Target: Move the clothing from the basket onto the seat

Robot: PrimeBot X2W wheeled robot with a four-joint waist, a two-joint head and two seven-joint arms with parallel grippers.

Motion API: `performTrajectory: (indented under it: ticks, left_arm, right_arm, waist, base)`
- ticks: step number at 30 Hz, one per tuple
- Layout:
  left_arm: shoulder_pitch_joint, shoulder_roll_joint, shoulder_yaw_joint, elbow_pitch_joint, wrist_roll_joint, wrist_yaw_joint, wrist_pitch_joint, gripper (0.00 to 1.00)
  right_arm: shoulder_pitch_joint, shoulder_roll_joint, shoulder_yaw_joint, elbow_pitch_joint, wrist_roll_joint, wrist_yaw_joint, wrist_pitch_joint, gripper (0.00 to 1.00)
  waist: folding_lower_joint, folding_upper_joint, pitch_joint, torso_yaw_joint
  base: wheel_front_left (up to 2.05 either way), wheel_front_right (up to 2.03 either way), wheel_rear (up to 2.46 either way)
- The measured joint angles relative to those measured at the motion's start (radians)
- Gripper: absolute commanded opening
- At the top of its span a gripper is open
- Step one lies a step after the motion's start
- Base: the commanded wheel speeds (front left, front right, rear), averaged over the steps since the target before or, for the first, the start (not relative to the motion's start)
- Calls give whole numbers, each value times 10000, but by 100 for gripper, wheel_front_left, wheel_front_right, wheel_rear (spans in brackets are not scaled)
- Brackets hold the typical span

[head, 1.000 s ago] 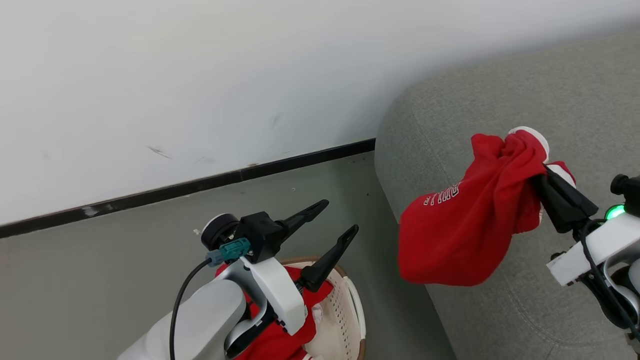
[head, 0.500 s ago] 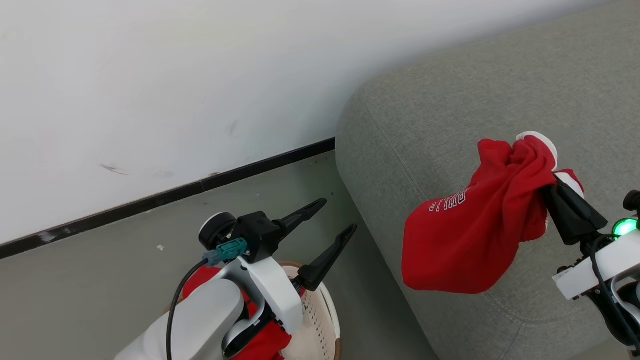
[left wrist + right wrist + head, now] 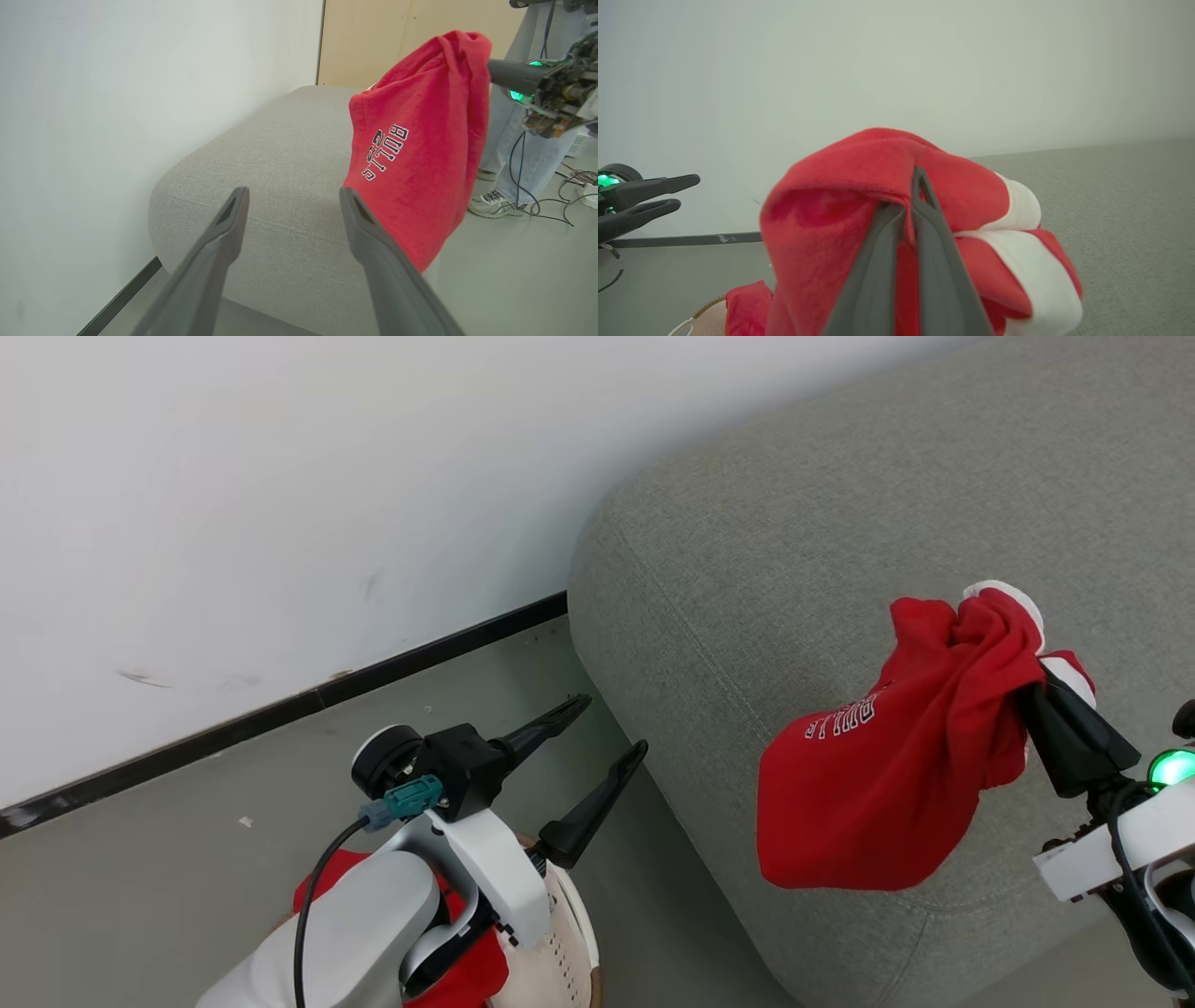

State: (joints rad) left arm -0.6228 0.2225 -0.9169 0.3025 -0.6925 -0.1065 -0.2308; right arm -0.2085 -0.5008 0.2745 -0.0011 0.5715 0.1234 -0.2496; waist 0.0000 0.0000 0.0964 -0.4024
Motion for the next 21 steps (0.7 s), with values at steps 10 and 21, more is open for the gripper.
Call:
performTrajectory:
  ticks: [10,21]
  left_arm:
    - [1,100,33,-184,88,194,-6,100]
    - [0,136,-69,-583,253,219,69,100]
  right_arm:
    - [-1,102,-309,-173,-88,0,0,0]
    - [-140,94,-780,265,-79,0,-2,0]
  waist:
    - [0,0,189,-284]
    - [0,0,518,-384]
  base:
    - [0,0,0]
    - [0,0,0]
